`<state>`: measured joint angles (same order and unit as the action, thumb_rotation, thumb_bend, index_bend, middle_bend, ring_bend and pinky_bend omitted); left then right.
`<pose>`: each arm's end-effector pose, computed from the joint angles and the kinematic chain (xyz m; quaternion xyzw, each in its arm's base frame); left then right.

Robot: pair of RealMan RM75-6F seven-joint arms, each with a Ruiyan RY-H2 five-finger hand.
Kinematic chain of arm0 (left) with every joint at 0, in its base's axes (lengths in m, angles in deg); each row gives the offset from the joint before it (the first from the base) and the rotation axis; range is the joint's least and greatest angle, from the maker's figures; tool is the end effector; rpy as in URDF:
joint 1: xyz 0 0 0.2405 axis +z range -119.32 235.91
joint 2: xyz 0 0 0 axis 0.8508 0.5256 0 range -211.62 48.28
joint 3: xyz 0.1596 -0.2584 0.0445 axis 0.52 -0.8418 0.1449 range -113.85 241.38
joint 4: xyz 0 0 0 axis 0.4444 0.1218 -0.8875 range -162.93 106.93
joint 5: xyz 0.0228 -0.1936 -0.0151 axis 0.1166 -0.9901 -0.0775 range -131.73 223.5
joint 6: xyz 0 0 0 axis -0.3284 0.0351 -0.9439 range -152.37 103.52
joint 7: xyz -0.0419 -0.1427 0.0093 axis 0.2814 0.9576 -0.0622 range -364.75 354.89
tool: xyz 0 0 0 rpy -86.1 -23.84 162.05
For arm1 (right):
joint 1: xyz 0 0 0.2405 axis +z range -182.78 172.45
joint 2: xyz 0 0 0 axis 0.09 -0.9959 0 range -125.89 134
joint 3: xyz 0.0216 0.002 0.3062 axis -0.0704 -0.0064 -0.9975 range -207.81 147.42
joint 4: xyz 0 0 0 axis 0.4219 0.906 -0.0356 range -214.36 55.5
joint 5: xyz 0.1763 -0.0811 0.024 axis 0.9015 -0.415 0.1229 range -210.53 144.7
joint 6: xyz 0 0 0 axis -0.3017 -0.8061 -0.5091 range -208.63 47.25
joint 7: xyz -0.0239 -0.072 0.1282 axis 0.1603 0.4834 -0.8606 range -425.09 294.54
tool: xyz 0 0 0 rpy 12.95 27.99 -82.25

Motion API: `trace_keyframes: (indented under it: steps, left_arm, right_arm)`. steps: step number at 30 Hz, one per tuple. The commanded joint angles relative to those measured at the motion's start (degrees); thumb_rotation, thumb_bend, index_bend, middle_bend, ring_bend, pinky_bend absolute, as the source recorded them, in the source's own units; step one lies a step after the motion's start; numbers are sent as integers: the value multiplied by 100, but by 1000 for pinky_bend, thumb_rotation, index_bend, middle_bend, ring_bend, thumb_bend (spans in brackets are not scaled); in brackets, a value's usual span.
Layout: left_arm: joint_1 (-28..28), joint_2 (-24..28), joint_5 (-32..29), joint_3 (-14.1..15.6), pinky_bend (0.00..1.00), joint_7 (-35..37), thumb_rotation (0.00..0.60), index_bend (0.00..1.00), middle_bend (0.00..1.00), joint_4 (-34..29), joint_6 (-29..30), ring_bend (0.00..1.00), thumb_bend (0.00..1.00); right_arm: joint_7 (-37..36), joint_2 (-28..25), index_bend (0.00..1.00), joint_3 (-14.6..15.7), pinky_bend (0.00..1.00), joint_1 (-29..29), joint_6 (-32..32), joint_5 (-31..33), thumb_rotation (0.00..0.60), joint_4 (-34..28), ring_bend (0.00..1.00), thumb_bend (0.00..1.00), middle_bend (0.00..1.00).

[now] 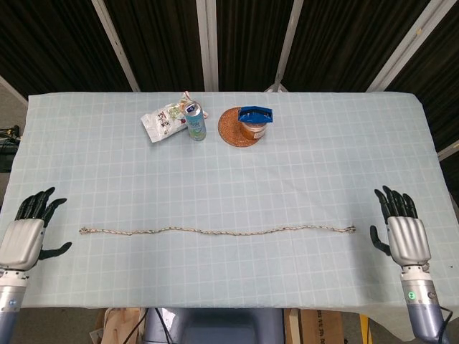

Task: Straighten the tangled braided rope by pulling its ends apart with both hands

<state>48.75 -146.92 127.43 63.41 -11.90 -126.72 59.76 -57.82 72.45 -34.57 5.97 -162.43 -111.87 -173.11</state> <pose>-0.3281 0.2051 0.1734 -0.6039 -0.4014 -0.3809 0.5737 -0.3367 -0.2302 0.1667 0.5956 -0.3869 0.3810 0.5920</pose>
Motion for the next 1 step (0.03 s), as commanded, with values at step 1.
trace_keyframes:
  steps: [1]
  left_arm:
    - [292,188,457,258,0,275,600,155,0,144,377,0,96]
  right_arm:
    - [-333,-253,0,335,0,-433,-634,-625,600,-89,0,517,0]
